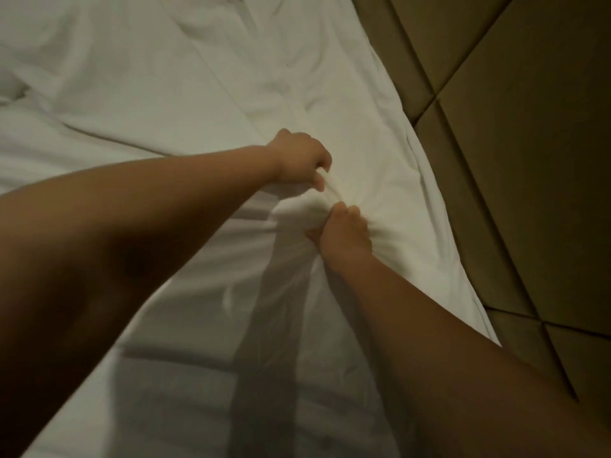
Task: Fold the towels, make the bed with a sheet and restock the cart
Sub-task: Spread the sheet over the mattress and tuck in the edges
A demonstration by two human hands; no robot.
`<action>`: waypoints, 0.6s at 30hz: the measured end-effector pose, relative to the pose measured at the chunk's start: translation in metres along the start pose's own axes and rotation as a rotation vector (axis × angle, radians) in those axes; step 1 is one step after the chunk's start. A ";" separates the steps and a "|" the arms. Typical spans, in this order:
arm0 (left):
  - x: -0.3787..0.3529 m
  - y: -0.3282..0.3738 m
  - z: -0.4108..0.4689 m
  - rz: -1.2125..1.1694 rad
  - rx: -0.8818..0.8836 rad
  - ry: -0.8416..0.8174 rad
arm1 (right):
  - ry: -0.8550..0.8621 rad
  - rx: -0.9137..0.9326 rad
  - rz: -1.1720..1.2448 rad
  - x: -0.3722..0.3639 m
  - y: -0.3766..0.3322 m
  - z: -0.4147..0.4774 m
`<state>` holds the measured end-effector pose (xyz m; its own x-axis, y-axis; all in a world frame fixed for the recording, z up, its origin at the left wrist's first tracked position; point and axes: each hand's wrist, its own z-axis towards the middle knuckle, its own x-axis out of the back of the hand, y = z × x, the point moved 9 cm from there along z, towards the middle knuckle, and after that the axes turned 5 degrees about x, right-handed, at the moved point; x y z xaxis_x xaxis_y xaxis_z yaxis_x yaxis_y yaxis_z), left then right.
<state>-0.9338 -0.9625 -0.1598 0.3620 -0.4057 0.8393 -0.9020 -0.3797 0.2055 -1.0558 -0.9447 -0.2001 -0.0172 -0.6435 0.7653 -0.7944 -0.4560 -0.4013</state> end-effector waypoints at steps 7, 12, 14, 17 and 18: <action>0.047 -0.050 -0.005 -0.235 0.057 -0.129 | -0.140 -0.121 0.075 -0.004 0.001 0.013; 0.066 -0.071 0.006 0.003 0.052 -0.091 | -0.153 -0.129 0.024 -0.006 0.000 0.015; 0.073 -0.071 0.012 0.159 -0.003 0.041 | -0.166 -0.115 -0.001 -0.008 0.000 0.016; 0.079 -0.065 0.022 0.288 -0.085 0.247 | -0.165 -0.106 0.008 -0.011 0.002 0.020; 0.079 -0.068 0.025 0.309 -0.078 0.283 | -0.167 -0.100 0.014 -0.012 0.002 0.021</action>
<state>-0.8381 -0.9900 -0.1201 0.0024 -0.2418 0.9703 -0.9769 -0.2077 -0.0493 -1.0443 -0.9508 -0.2203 0.0656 -0.7460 0.6627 -0.8514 -0.3882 -0.3528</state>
